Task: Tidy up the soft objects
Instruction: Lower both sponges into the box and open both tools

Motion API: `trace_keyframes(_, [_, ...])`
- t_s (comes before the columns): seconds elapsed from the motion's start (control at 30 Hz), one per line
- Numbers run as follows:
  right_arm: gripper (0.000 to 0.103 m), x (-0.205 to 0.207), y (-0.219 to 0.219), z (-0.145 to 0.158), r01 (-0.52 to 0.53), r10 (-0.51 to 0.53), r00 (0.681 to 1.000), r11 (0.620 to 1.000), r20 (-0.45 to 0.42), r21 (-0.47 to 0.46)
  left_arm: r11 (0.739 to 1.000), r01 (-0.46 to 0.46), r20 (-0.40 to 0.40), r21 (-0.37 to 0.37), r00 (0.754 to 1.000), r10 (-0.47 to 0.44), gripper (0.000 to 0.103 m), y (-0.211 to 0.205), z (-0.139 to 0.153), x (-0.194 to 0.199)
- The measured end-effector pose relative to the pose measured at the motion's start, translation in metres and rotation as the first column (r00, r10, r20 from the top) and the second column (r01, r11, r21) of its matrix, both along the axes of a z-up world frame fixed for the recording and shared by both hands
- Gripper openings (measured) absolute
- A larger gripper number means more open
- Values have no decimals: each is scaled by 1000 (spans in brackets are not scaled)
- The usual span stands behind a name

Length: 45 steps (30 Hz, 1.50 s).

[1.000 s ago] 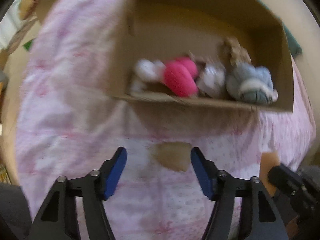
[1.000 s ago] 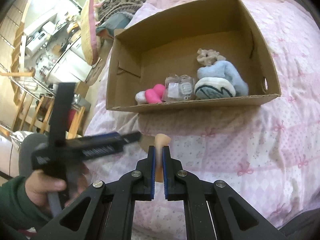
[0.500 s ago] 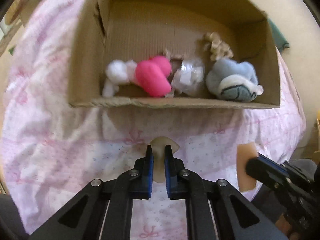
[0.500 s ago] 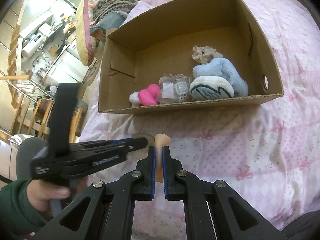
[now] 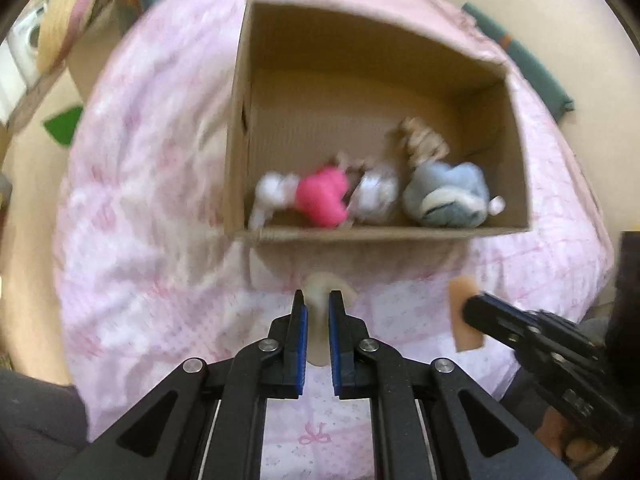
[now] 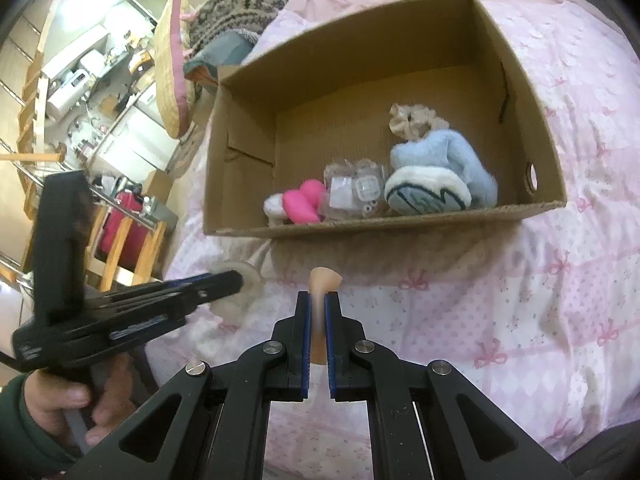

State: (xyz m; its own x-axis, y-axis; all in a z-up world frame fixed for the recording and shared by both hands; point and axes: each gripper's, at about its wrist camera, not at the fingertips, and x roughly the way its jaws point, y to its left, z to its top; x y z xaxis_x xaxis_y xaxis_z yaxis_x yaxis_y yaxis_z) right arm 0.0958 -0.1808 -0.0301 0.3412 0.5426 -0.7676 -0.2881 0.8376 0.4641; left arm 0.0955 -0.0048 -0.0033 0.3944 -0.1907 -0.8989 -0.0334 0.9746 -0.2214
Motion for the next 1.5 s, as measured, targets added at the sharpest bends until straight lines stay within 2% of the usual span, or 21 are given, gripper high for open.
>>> trace_keyframes(0.07, [8, 0, -3, 7, 1, -1, 1000, 1000, 17, 15, 1000, 16, 56, -4, 998, -16, 9, -1, 20, -3])
trace_keyframes(0.17, [8, 1, -4, 20, 9, -9, 999, 1000, 51, 9, 997, 31, 161, 72, 986, -42, 9, -2, 51, -5])
trace_keyframes(0.3, [8, 7, -4, 42, 7, -8, 994, 1000, 105, 12, 994, 18, 204, 105, 978, -39, 9, -2, 66, 11])
trace_keyframes(0.5, [8, 31, -3, 71, -23, 25, 972, 1000, 234, -14, 993, 6, 214, 117, 976, -31, 9, -1, 65, 46])
trace_keyframes(0.67, [8, 65, -10, 69, 21, -20, 967, 1000, 254, 0, 987, 14, 212, 160, 976, -48, 9, -8, 55, 72])
trace_keyframes(0.8, [8, 80, -13, 55, 57, -59, 968, 998, 243, 15, 985, 8, 239, 170, 970, -49, 9, -11, 45, 84])
trace_keyframes(0.9, [8, 82, -12, 42, 64, -61, 973, 998, 222, -8, 985, 9, 251, 170, 967, -52, 9, -13, 33, 90])
trace_keyframes(1.03, [8, 83, -8, 30, 52, -38, 975, 997, 217, -60, 972, 18, 248, 236, 965, -78, 9, -21, 13, 92])
trace_keyframes(1.2, [8, 85, -5, 19, 50, -35, 983, 996, 183, -76, 975, 19, 243, 219, 967, -74, 10, -19, 5, 90])
trace_keyframes(1.37, [8, 84, 0, 17, 36, -20, 983, 996, 184, -86, 982, 7, 224, 187, 973, -50, 12, -13, 0, 90])
trace_keyframes(1.5, [9, 84, 1, 16, 35, -19, 983, 996, 184, -84, 985, 2, 241, 175, 970, -44, 15, -13, 4, 89])
